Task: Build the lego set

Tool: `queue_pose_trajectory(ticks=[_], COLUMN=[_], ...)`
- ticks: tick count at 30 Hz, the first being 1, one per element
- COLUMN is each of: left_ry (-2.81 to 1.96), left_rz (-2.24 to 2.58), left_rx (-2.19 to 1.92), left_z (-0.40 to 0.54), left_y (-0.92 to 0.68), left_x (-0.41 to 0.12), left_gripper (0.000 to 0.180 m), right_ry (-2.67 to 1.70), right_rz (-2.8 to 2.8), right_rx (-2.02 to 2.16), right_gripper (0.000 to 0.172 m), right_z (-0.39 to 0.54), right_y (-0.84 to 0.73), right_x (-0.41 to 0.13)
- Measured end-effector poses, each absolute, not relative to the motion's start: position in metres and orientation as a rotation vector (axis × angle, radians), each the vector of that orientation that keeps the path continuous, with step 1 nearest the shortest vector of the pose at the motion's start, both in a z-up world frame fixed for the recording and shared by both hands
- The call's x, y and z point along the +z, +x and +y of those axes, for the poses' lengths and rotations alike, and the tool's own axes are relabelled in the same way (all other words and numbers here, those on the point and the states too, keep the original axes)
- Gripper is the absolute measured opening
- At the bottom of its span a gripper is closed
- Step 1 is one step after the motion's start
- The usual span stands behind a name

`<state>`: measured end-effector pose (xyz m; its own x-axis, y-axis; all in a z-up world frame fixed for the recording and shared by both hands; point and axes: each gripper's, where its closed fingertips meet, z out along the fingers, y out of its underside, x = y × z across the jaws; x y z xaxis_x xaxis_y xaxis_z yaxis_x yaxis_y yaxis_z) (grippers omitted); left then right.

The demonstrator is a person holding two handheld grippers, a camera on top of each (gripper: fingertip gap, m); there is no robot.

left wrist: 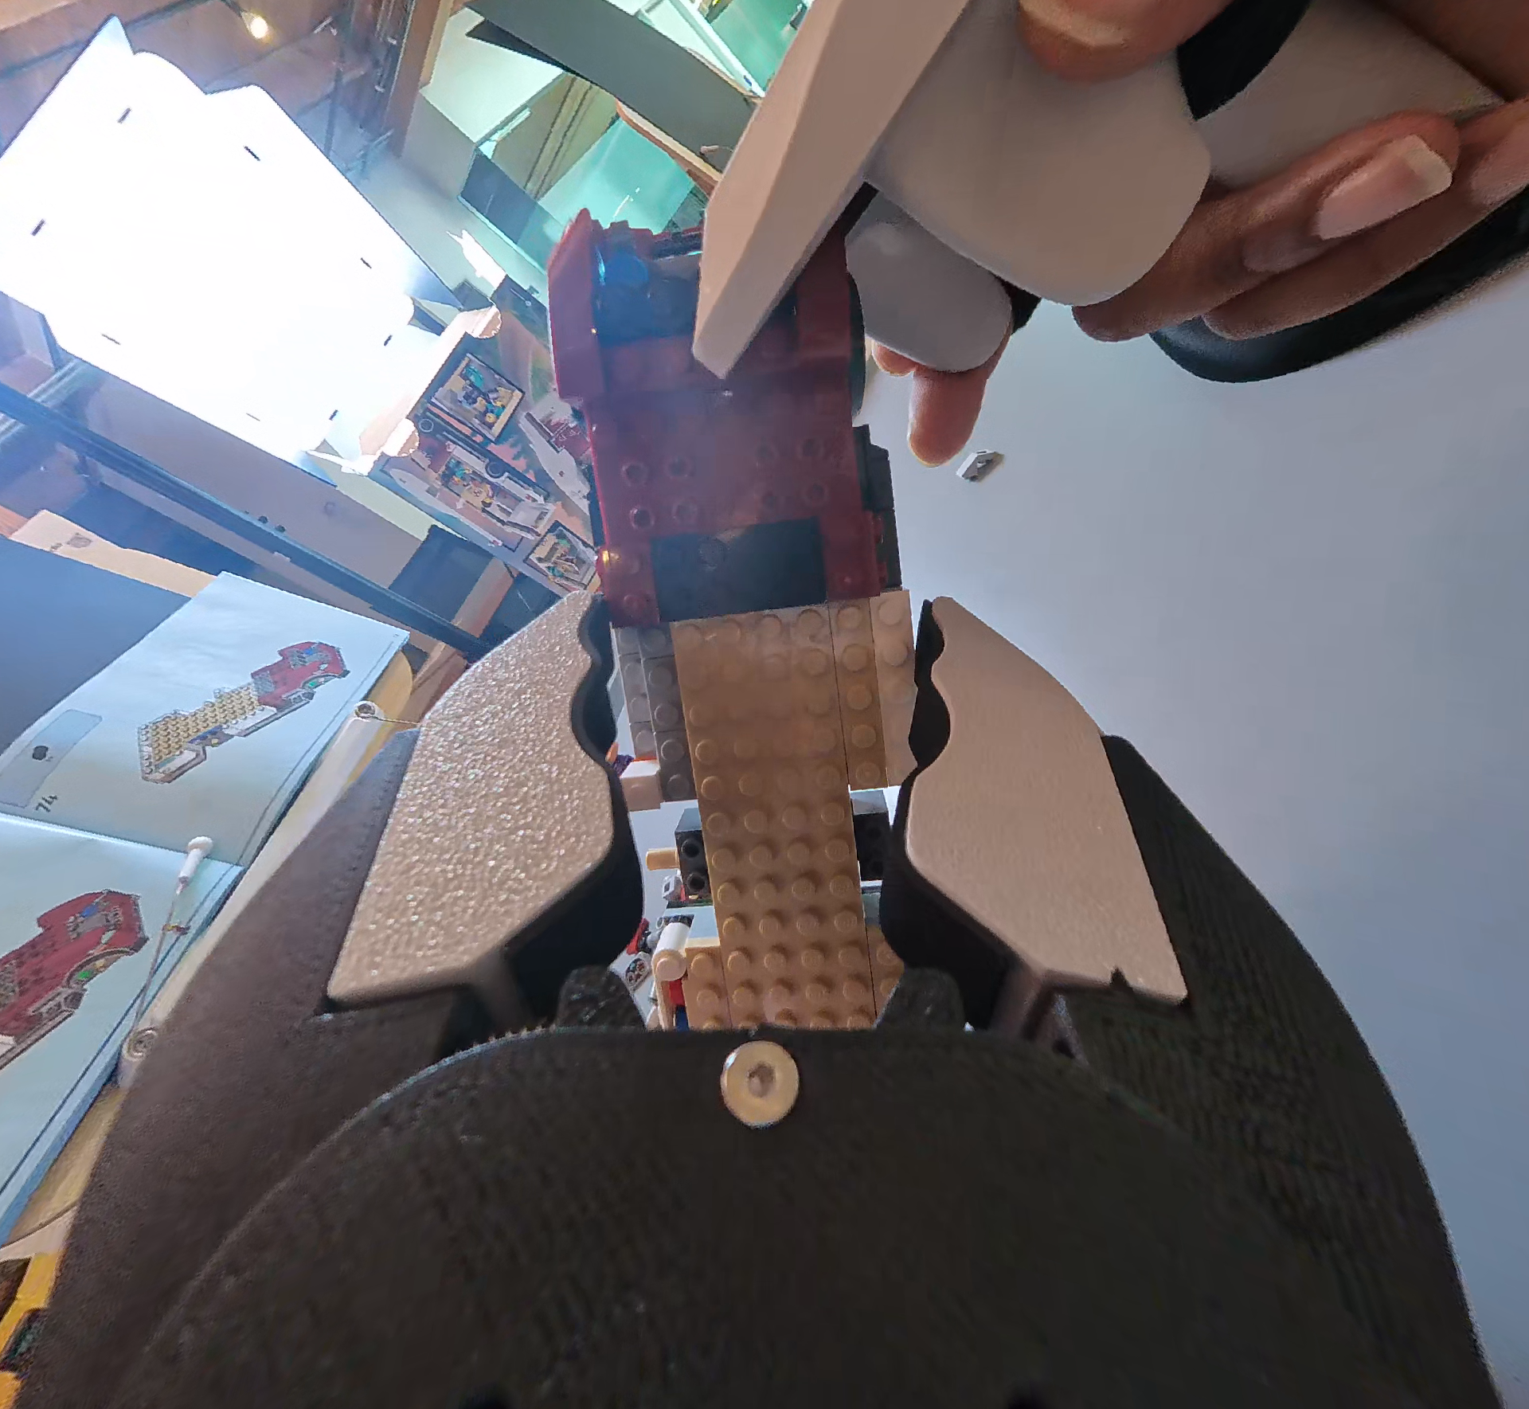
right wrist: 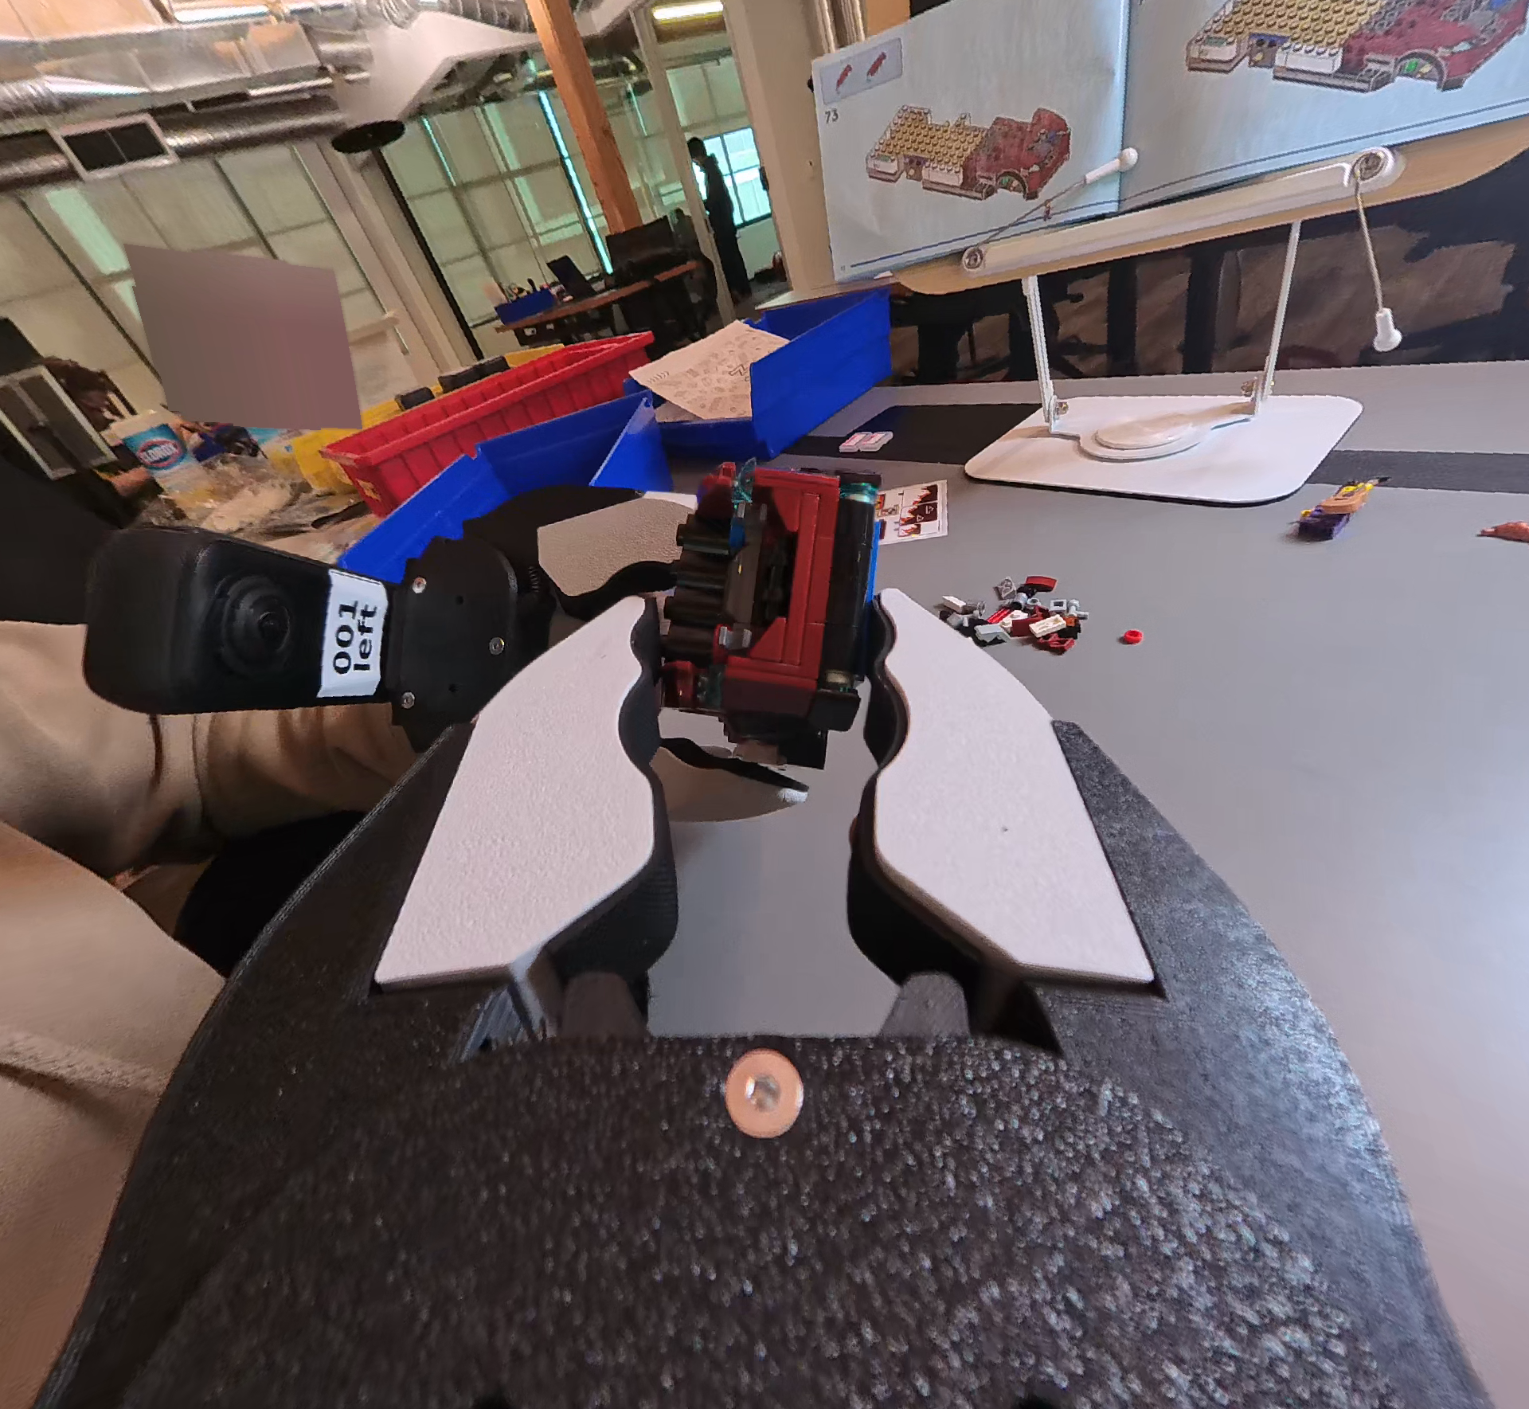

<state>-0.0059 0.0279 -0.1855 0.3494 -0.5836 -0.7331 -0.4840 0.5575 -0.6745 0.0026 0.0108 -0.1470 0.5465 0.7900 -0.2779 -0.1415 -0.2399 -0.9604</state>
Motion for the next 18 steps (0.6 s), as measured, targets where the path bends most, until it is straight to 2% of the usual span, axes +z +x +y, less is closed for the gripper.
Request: queue_pose_trajectory(ticks=[2,4,6,9,18], left_ry=[-1.048,-1.044,-1.031,-1.027,-1.064], left_rz=[1.272,1.269,1.280,1.284,1.288], left_rx=[-0.073,-0.067,-0.048,-0.041,-0.009], left_z=[0.028,0.028,0.028,0.025,0.024], left_y=[-0.007,-0.007,-0.006,-0.005,-0.004], left_x=[-0.184,-0.183,-0.184,-0.184,-0.181], left_gripper=[0.071,0.071,0.071,0.071,0.071], right_ry=[-1.584,-1.587,-1.582,-1.563,-1.472], right_rz=[-0.578,-0.591,-0.582,-0.557,-0.505], right_rx=[0.926,0.893,0.878,0.896,0.886], right_gripper=[0.048,0.059,0.062,0.049,0.049], right_z=[0.011,0.011,0.013,0.015,0.014], right_y=[0.003,0.001,0.001,0.003,0.004], right_x=[-0.146,-0.146,-0.144,-0.141,-0.135])
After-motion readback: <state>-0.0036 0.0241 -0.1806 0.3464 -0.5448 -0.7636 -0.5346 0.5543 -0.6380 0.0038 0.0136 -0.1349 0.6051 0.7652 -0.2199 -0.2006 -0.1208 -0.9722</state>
